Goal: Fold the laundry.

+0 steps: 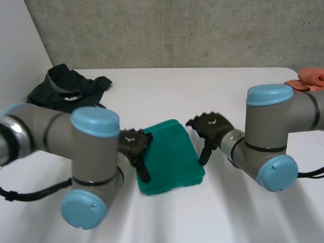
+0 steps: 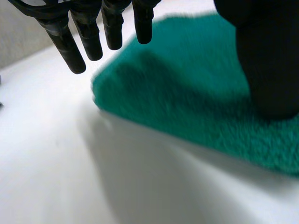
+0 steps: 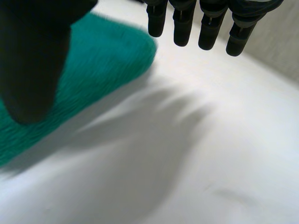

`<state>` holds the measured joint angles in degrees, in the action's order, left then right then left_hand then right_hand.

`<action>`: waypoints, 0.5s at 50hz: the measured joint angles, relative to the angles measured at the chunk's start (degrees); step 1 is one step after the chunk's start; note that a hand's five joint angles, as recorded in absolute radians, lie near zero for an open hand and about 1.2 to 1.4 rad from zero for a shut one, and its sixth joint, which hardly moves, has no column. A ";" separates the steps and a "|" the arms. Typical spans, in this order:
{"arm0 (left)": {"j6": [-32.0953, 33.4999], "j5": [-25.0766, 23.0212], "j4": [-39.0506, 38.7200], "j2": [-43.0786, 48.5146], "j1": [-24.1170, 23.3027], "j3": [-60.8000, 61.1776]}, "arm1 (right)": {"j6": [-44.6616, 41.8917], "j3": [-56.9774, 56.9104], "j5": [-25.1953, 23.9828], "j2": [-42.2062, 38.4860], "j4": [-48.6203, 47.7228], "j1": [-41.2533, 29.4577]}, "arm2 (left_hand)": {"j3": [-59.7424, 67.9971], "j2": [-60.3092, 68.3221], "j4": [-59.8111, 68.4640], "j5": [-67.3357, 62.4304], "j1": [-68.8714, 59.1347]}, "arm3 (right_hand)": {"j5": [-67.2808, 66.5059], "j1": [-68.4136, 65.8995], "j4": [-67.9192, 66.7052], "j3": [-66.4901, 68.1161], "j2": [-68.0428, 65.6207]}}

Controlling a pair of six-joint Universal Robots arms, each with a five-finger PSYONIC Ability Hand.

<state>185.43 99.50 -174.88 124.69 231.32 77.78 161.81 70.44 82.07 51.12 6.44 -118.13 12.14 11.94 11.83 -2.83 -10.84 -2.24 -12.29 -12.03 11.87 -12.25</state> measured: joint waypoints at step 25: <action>0.25 -47.03 7.00 -20.85 9.81 -0.19 | -11.62 37.61 2.99 15.25 -37.00 -12.78 | 0.00 0.00 0.00 -0.01 0.00 | 0.00 0.00 0.00 0.00 0.00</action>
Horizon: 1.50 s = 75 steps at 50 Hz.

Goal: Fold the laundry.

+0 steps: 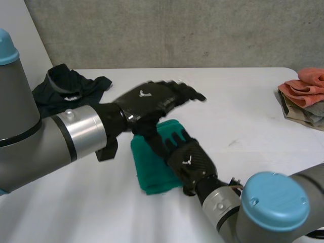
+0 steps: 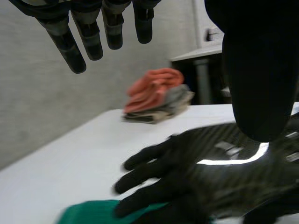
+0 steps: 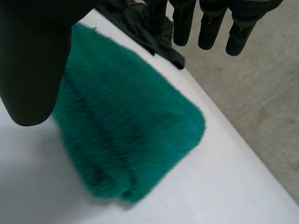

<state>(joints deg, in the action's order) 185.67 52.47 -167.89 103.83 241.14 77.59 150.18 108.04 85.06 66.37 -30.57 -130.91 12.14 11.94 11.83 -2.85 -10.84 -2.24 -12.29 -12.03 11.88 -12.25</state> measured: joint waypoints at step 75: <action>-8.49 4.71 -9.30 -4.64 1.91 -2.35 | 14.41 -39.35 0.07 -6.64 -11.07 25.21 | 0.00 0.01 0.00 0.01 0.00 | -51.62 -45.80 -56.61 54.61 -53.60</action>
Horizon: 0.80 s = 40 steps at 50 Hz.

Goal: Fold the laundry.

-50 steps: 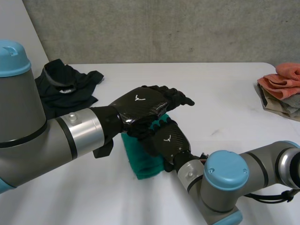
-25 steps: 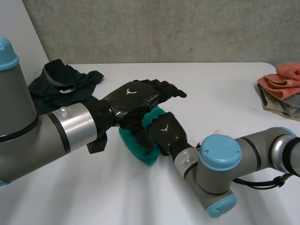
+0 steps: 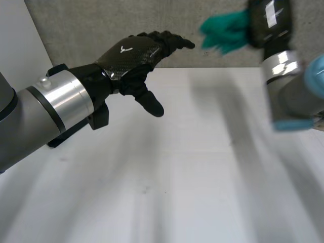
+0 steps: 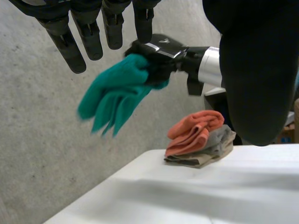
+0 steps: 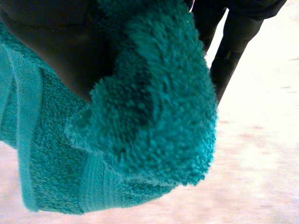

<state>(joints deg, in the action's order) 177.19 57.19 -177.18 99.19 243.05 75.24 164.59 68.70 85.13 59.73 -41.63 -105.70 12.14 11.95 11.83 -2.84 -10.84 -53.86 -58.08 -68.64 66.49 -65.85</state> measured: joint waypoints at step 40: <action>0.13 0.91 -4.03 3.37 -4.48 4.70 | 14.10 -12.01 -36.38 -24.66 -0.15 41.55 | 0.00 0.00 0.00 0.00 0.00 | 49.09 45.21 56.61 -54.64 53.63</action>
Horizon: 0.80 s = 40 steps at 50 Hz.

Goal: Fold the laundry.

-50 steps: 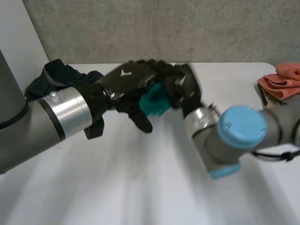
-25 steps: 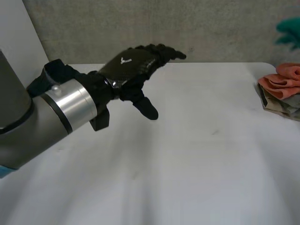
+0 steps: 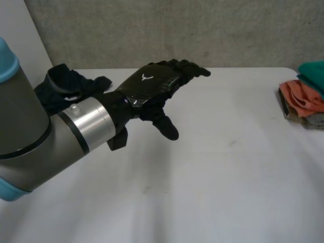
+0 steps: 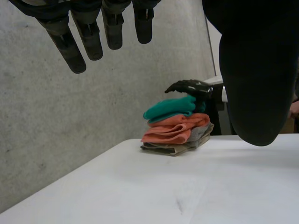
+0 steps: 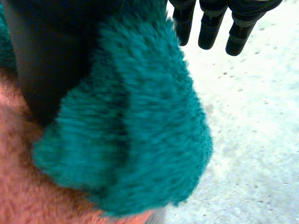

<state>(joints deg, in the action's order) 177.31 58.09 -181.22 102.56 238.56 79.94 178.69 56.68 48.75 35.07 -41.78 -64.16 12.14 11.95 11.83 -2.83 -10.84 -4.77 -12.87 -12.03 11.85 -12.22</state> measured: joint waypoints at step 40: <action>7.13 27.93 1.90 -7.75 15.89 -12.58 | -12.80 23.85 18.72 40.70 -7.07 -23.86 | 0.00 0.00 0.03 -0.01 0.00 | 2.50 0.00 0.14 0.00 0.29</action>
<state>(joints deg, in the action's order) 184.44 86.03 -179.32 94.80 254.45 67.36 165.89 80.53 67.47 75.77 -48.86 -88.02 12.14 11.95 11.86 -2.84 -10.84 -2.27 -12.87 -11.90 11.84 -11.93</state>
